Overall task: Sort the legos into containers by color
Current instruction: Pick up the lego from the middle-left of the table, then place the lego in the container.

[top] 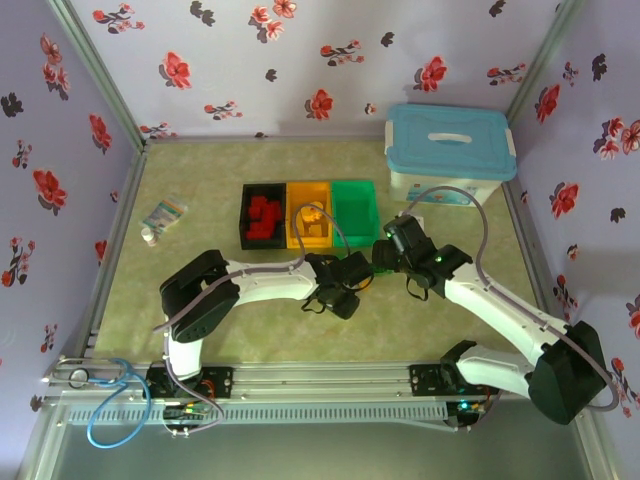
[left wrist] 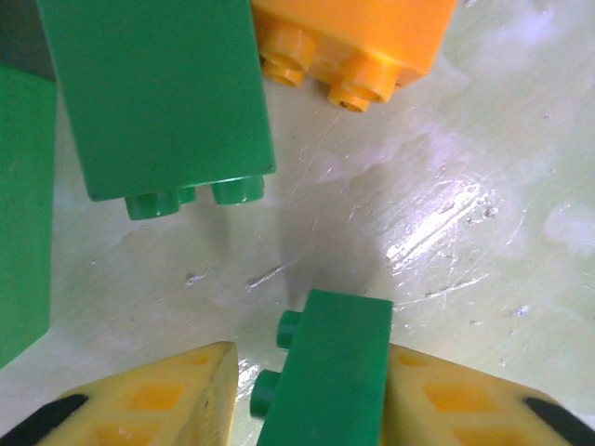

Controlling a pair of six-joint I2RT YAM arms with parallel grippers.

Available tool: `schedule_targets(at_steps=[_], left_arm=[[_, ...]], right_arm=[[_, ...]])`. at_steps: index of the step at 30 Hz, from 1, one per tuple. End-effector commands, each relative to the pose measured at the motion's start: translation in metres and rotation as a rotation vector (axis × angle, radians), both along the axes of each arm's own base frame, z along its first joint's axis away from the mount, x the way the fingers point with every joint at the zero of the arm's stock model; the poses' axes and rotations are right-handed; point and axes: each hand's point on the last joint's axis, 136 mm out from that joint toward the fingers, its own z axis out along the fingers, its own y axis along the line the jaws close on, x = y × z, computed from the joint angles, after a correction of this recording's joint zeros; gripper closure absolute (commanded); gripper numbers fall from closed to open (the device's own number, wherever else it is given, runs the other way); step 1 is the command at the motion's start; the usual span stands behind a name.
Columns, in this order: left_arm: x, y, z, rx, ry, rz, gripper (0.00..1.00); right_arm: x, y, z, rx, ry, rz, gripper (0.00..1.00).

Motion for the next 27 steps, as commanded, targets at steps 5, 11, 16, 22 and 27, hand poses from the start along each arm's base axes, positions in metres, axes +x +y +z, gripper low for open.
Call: schedule_targets(at_steps=[5,11,16,22,27], left_arm=[[0.009,0.002,0.019,-0.023,-0.024,0.009,0.78],[0.049,0.004,0.073,-0.188,-0.086,0.084,0.79],[0.088,-0.001,0.119,-0.273,-0.154,0.107,0.79],[0.139,-0.007,0.146,-0.313,-0.209,0.166,0.79],[0.176,-0.015,0.154,-0.359,-0.205,0.221,0.79]], right_arm=[[-0.004,-0.011,-0.002,0.001,-0.002,-0.043,0.27],[-0.009,-0.018,-0.005,0.004,-0.005,-0.067,0.27],[-0.013,-0.017,-0.013,0.024,0.015,-0.066,0.27],[-0.016,-0.019,-0.016,0.028,0.018,-0.069,0.28],[-0.019,-0.021,-0.015,0.028,0.016,-0.072,0.28]])
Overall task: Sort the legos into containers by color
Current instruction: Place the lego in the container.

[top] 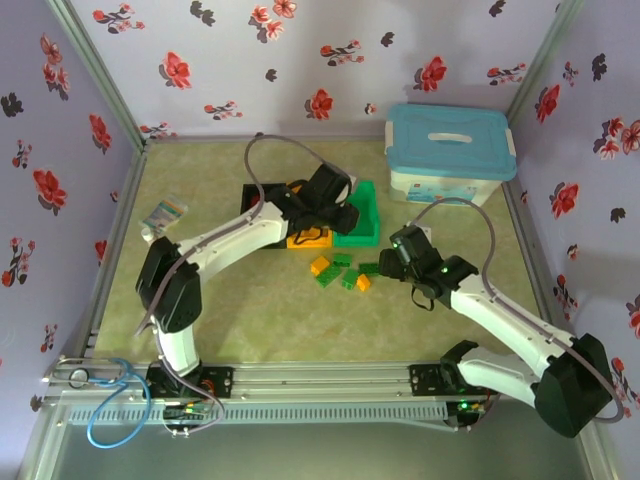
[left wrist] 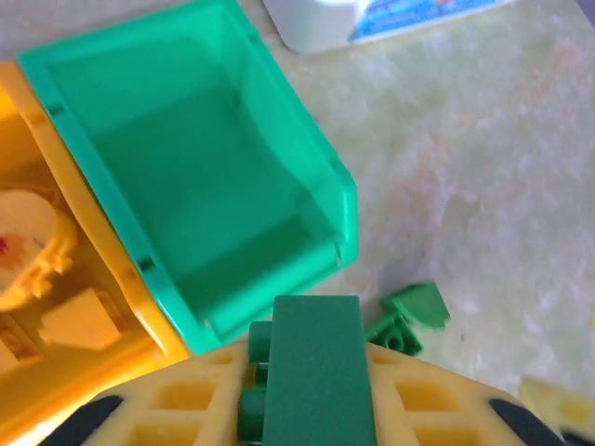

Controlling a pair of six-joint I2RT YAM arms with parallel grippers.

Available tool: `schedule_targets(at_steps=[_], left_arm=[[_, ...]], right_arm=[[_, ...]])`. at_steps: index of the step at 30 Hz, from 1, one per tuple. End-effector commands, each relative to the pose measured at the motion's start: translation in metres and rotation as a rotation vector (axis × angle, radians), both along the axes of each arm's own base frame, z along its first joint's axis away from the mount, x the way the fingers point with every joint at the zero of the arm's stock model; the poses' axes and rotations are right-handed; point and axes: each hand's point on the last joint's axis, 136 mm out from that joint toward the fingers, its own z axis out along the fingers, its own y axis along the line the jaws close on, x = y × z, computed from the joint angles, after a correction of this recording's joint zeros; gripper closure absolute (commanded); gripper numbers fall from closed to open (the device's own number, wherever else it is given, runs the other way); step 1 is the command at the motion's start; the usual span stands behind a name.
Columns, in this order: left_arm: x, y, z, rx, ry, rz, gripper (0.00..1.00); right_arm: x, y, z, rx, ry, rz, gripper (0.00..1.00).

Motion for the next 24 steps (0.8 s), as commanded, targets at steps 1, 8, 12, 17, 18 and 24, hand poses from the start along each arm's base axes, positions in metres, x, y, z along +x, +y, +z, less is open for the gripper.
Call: schedule_targets(at_steps=[1,8,12,17,18,24], left_arm=[[0.018,-0.006,-0.008,0.001,0.034,-0.012,0.78],[0.047,-0.02,-0.017,0.03,0.05,0.0,0.75],[0.059,-0.021,-0.01,-0.001,0.043,0.041,0.69],[0.069,-0.014,0.003,-0.007,-0.02,0.099,0.35],[0.07,-0.011,0.003,-0.001,-0.027,0.111,0.35],[0.058,0.003,0.009,-0.018,-0.05,0.122,0.35]], right_arm=[[-0.003,-0.007,0.002,0.008,-0.005,-0.029,0.28],[-0.008,-0.009,0.004,0.023,-0.014,-0.033,0.28],[-0.009,-0.01,0.006,0.025,-0.018,-0.035,0.28],[-0.01,-0.01,0.004,0.032,-0.016,-0.033,0.28],[-0.01,-0.01,0.003,0.034,-0.016,-0.034,0.28],[-0.012,-0.009,-0.004,0.023,0.0,-0.02,0.28]])
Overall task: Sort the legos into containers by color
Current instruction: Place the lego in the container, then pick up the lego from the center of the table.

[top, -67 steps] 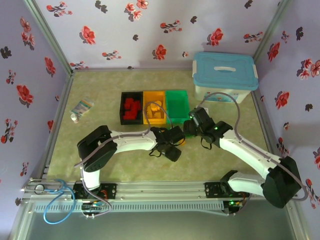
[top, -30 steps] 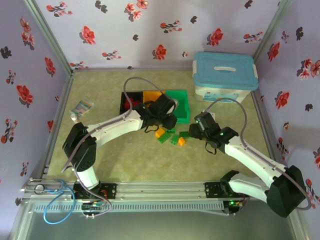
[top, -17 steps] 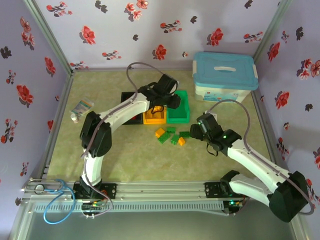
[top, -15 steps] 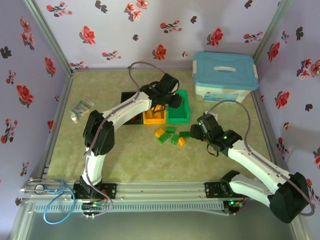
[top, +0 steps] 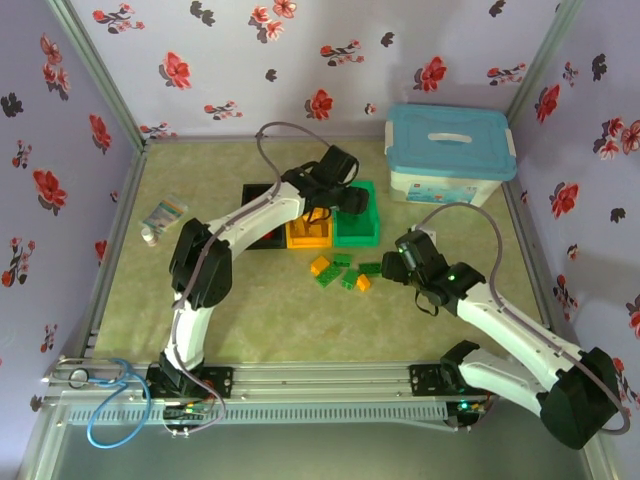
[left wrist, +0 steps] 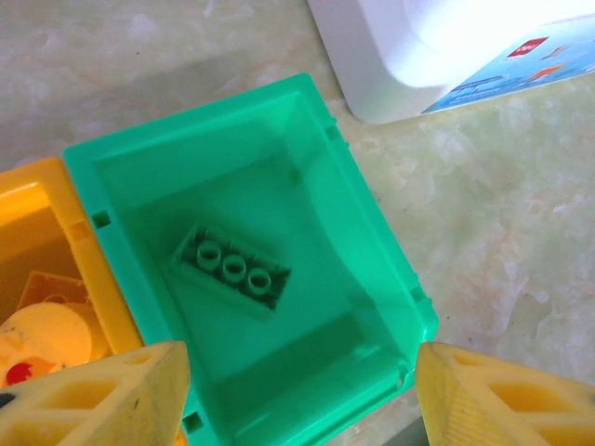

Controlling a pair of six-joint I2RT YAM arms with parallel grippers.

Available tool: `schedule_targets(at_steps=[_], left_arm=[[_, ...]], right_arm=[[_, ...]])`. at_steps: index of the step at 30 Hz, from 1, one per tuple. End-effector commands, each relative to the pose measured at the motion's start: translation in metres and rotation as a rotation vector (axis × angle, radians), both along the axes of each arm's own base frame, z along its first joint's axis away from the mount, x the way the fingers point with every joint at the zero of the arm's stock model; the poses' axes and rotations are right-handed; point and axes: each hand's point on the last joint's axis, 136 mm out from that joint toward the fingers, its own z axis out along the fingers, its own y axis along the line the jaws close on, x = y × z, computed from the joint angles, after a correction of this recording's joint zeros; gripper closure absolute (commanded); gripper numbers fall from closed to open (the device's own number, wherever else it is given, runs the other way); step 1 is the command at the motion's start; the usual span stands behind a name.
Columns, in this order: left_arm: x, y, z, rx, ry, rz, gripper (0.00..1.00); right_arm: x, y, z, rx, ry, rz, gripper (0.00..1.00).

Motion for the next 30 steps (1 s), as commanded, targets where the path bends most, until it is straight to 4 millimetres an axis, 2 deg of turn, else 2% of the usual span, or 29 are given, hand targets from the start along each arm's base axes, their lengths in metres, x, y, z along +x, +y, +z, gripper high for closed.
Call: schedule_targets(at_steps=[1,11,15,18,23,28,30], left_arm=[[-0.004,0.015,0.031,-0.05,-0.066,0.034,0.35],[-0.049,0.067,0.014,-0.065,-0.088,0.062,0.38],[-0.063,0.09,-0.003,-0.034,-0.067,0.102,0.38],[-0.07,0.106,-0.019,-0.028,-0.034,0.144,0.39],[-0.082,0.12,-0.044,-0.016,0.02,0.18,0.4],[-0.09,0.148,-0.055,-0.053,0.039,0.268,0.42],[-0.092,0.163,-0.054,-0.085,0.035,0.309,0.42]], right_arm=[[-0.004,-0.003,-0.008,0.0,0.024,-0.009,0.27],[-0.002,0.037,-0.012,0.092,0.056,0.146,0.18],[-0.001,0.056,-0.012,0.086,0.068,0.202,0.18],[-0.002,0.071,-0.013,0.051,0.073,0.242,0.18],[-0.002,0.095,-0.022,0.009,0.11,0.295,0.19],[-0.003,0.12,-0.026,-0.019,0.127,0.361,0.21],[-0.005,0.131,-0.029,-0.033,0.134,0.4,0.15]])
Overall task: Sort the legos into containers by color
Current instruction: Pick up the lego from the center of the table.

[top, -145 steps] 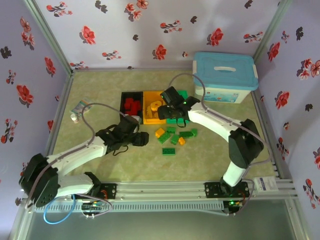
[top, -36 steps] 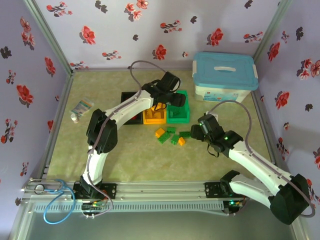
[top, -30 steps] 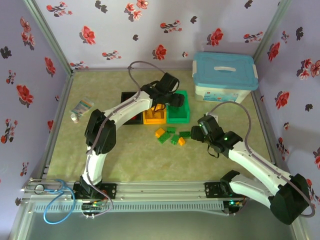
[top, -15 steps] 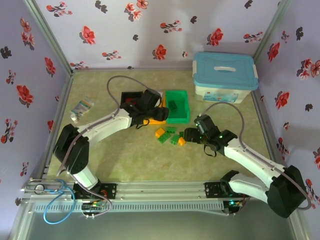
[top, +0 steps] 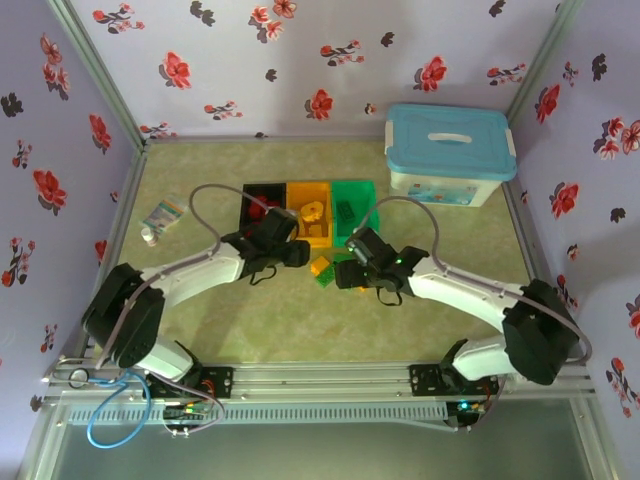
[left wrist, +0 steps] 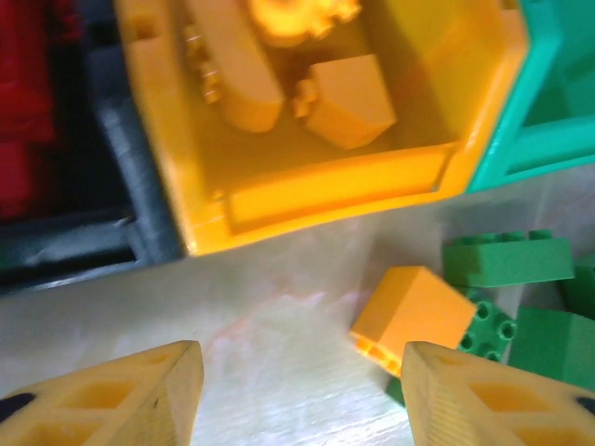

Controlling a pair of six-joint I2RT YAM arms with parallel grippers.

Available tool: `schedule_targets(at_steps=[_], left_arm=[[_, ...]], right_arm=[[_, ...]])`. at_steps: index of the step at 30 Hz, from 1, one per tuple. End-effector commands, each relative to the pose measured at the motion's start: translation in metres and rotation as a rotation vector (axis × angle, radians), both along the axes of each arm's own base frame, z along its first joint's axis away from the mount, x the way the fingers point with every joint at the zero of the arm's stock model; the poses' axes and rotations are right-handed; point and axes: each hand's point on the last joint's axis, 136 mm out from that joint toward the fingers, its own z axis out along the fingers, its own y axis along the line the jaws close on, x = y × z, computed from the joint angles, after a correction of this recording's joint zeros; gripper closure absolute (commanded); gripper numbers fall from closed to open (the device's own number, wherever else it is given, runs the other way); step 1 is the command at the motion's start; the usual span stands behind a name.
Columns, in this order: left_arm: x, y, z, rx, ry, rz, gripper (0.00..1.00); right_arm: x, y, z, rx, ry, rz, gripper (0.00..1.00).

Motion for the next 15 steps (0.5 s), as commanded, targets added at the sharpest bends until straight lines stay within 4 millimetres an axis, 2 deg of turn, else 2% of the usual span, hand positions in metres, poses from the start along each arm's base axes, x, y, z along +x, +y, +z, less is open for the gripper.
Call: schedule_targets(at_steps=[1,3,5,15], left_arm=[[0.007,0.02,0.017,-0.091,-0.053,0.108,0.42],[0.003,0.031,0.018,-0.105,-0.056,0.127,0.42],[0.0,0.039,0.019,-0.11,-0.06,0.142,0.42],[-0.009,0.063,0.015,-0.125,-0.065,0.195,0.42]], right_arm=[[0.003,0.021,0.005,-0.011,-0.029,0.077,0.1],[-0.001,0.034,0.001,-0.022,-0.016,0.148,0.03],[-0.001,0.042,-0.003,-0.045,-0.008,0.191,0.01],[0.013,0.06,-0.018,-0.212,0.038,0.344,0.03]])
